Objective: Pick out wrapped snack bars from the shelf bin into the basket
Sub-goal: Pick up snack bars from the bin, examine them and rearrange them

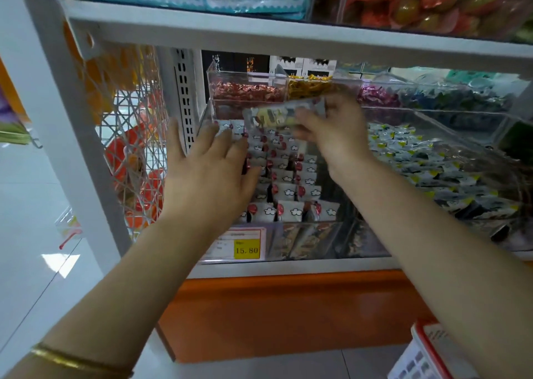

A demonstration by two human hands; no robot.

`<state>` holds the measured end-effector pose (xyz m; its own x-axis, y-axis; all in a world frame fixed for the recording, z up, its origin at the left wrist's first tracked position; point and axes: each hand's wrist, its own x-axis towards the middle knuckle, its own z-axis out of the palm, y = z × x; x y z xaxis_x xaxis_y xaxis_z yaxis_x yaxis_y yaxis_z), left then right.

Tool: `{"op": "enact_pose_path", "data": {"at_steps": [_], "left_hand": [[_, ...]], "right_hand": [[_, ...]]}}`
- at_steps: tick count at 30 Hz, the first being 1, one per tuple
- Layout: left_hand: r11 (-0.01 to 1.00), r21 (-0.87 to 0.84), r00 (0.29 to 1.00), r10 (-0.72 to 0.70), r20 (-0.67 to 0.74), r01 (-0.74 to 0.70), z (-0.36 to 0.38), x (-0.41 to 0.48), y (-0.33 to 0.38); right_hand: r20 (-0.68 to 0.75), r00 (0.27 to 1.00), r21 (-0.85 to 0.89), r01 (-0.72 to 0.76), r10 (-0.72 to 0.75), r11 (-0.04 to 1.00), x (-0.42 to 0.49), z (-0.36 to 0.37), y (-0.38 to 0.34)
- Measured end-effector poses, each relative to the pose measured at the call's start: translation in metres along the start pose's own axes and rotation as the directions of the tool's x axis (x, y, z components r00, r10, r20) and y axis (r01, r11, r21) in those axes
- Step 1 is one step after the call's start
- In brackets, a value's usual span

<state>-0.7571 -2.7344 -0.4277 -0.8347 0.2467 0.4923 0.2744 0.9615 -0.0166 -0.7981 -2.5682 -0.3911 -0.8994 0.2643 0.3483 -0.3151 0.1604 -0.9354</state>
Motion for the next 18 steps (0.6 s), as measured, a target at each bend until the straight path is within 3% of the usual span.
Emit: {"op": "enact_pose_path", "data": {"at_steps": [3, 6, 12, 18], "left_hand": [[0.999, 0.039, 0.997, -0.015, 0.073, 0.012, 0.008, 0.003, -0.004], [0.997, 0.071, 0.997, 0.006, 0.076, -0.012, 0.01, 0.003, -0.004], [0.999, 0.048, 0.996, 0.009, 0.084, -0.013, 0.011, 0.005, -0.005], [0.999, 0.032, 0.998, 0.022, 0.051, -0.024, 0.013, 0.004, -0.006]], "right_hand": [[0.031, 0.995, -0.259, 0.104, -0.1, 0.96, 0.034, 0.027, 0.007], [0.151, 0.97, -0.548, 0.245, -0.193, 0.8, 0.057, 0.047, 0.015], [0.318, 0.908, -0.715, 0.418, -0.272, 0.56, 0.085, 0.08, 0.009], [0.549, 0.836, -0.753, 0.506, -0.021, 0.42, 0.093, 0.1, 0.028]]}}
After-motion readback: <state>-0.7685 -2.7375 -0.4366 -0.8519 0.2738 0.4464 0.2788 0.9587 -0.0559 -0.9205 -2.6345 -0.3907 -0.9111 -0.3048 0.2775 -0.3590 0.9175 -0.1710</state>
